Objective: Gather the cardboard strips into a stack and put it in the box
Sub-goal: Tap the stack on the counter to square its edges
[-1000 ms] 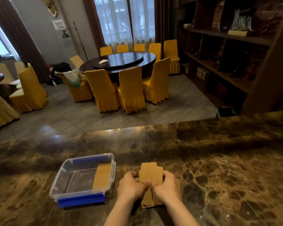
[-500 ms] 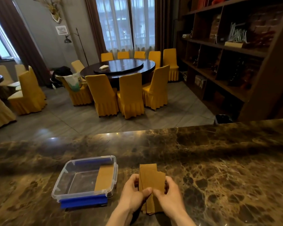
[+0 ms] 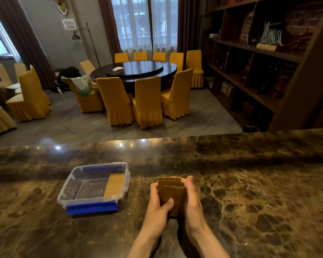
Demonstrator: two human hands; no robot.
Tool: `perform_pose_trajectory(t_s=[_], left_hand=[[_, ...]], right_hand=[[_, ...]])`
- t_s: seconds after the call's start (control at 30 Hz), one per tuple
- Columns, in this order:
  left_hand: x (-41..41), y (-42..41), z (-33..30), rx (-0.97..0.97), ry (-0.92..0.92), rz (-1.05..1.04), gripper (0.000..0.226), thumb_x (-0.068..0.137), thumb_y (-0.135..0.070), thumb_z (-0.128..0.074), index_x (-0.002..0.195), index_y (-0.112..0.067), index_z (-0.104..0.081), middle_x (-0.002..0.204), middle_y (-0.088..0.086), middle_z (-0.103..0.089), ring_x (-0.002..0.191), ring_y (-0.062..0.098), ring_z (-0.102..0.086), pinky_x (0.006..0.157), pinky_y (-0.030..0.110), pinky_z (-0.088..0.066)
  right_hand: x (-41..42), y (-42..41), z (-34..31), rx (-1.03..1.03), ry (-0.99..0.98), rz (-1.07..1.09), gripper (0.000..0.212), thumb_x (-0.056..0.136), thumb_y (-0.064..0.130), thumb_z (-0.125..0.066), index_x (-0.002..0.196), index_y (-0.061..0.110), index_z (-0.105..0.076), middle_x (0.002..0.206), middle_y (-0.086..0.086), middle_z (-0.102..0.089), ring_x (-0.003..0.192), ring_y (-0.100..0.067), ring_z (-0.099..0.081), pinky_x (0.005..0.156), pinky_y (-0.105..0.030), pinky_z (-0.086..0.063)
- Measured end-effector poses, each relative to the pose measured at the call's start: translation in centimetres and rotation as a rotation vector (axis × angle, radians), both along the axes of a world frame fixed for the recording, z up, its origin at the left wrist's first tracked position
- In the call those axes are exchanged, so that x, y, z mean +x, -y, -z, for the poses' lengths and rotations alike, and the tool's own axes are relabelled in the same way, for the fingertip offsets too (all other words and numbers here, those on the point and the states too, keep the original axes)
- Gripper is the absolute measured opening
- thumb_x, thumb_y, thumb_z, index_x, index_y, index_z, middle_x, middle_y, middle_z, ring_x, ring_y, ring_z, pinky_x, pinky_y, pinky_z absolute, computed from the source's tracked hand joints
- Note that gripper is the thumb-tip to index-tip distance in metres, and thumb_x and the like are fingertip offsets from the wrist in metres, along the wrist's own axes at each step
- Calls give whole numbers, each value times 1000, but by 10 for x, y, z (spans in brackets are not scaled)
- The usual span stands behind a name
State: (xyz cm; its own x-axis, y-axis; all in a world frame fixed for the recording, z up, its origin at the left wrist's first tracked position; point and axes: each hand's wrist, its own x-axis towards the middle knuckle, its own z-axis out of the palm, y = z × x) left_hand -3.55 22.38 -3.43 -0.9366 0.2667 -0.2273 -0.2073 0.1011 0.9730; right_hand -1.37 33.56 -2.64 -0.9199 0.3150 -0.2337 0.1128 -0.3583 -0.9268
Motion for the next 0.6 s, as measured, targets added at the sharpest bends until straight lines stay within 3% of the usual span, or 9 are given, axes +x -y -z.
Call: perform_pose_trajectory(t_s=[0.07,0.13,0.2,0.27,0.33,0.4,0.47,0.53,0.6], left_hand=[[6,-7,8,25,17,7,40,99,-5,-55,128,-32,-47,126,5,-66,103,5,-71,80,20,-59],[11,-14,10,67,20,25,36,94,-25,-57,127,-31,-46,128,8,-63,101,2,-71,80,18,-57],[11,-16,9,139,67,6,50,87,-48,-58,131,-27,-49,131,10,-63,105,3,-71,82,18,-57],[11,-17,6,181,126,-23,75,85,-70,-50,143,-22,-48,140,7,-61,120,7,-66,101,25,-54],[12,-19,2,179,157,-56,94,85,-81,-39,153,-17,-42,154,9,-50,140,18,-51,122,42,-37],[10,-20,1,146,100,-156,87,78,-81,-36,137,-19,-50,143,13,-56,130,24,-56,115,46,-43],[6,-21,-3,172,26,-258,74,75,-82,-39,118,-25,-53,126,9,-60,114,18,-61,100,39,-51],[4,-25,-9,160,-20,-186,65,80,-81,-42,120,-32,-56,124,-3,-61,111,7,-60,94,27,-48],[3,-31,-9,61,-70,-110,51,92,-67,-43,129,-35,-58,129,-13,-62,114,-5,-57,90,14,-42]], right_hand=[[4,7,4,-19,23,44,96,58,96,-51,113,22,-74,112,-11,-76,105,-28,-73,101,-52,-55],[5,8,2,-43,23,82,98,60,93,-48,119,17,-70,115,-14,-74,108,-31,-71,104,-55,-52],[4,9,-2,-36,9,92,92,68,85,-45,126,17,-67,121,-14,-71,112,-30,-69,105,-54,-51],[2,9,-2,14,-12,118,66,78,75,-47,107,22,-74,104,-10,-76,98,-25,-74,91,-44,-59],[0,11,4,112,-23,179,47,93,56,-51,88,13,-71,88,-14,-74,84,-31,-72,73,-34,-58],[-1,12,11,168,-32,226,37,101,33,-51,80,7,-66,79,-10,-73,77,-27,-71,63,-23,-56],[-1,10,13,169,-34,224,34,103,23,-50,73,16,-65,69,12,-74,67,1,-70,56,-7,-51],[-2,8,15,183,-20,205,35,103,19,-50,72,15,-65,64,23,-72,63,14,-64,57,-1,-48],[-4,6,19,194,-22,185,34,104,20,-48,79,15,-70,67,13,-73,64,9,-66,59,-5,-50]])
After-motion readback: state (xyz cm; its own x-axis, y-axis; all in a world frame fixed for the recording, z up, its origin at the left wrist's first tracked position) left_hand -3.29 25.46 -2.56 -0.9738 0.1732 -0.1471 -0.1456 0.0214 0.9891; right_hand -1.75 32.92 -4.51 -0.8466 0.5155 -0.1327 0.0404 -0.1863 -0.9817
